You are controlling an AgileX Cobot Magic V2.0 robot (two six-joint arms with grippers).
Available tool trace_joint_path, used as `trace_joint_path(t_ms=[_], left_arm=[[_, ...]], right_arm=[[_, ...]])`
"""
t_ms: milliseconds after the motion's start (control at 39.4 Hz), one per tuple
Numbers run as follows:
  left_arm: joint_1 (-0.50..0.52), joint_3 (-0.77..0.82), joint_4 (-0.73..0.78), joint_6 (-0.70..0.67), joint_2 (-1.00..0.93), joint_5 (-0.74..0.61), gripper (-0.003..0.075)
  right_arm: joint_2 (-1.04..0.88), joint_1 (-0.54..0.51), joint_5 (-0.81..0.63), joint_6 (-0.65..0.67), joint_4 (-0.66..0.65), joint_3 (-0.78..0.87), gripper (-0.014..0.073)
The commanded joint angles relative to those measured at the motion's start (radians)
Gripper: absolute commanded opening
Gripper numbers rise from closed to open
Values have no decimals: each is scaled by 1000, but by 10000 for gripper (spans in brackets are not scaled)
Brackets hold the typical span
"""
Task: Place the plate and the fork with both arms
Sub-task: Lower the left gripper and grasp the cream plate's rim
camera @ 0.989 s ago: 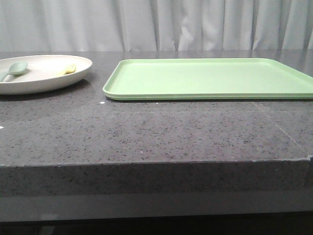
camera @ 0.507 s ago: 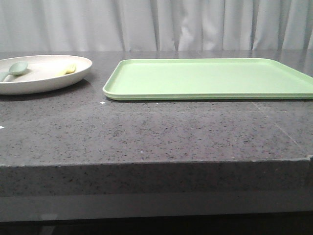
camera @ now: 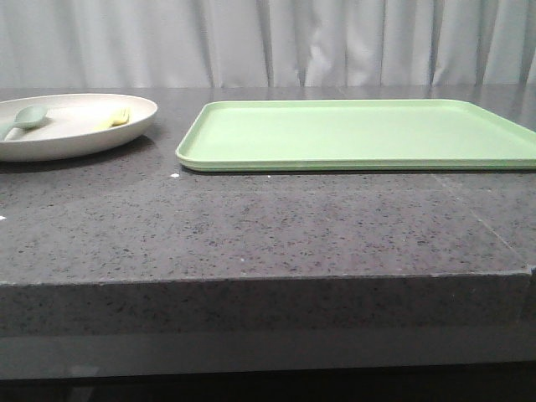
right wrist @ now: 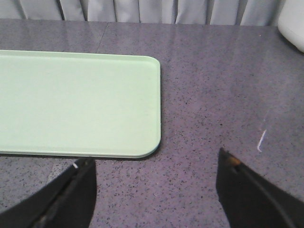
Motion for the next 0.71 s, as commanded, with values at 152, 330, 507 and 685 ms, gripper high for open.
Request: trace_joint_path(t_ms=[152, 330, 507, 685], left_arm=[[38, -250, -65, 20, 213, 80, 442], [38, -372, -69, 47, 330, 172, 442], [38, -464, -82, 82, 428, 222, 442], [38, -520, -144, 127, 488, 234, 428]], right_arm=[[9, -2, -76, -6, -1, -37, 549], [9, -2, -76, -6, -1, -37, 549], [9, -2, -76, -6, -1, -37, 549], [9, -2, -76, -6, -1, -37, 549]])
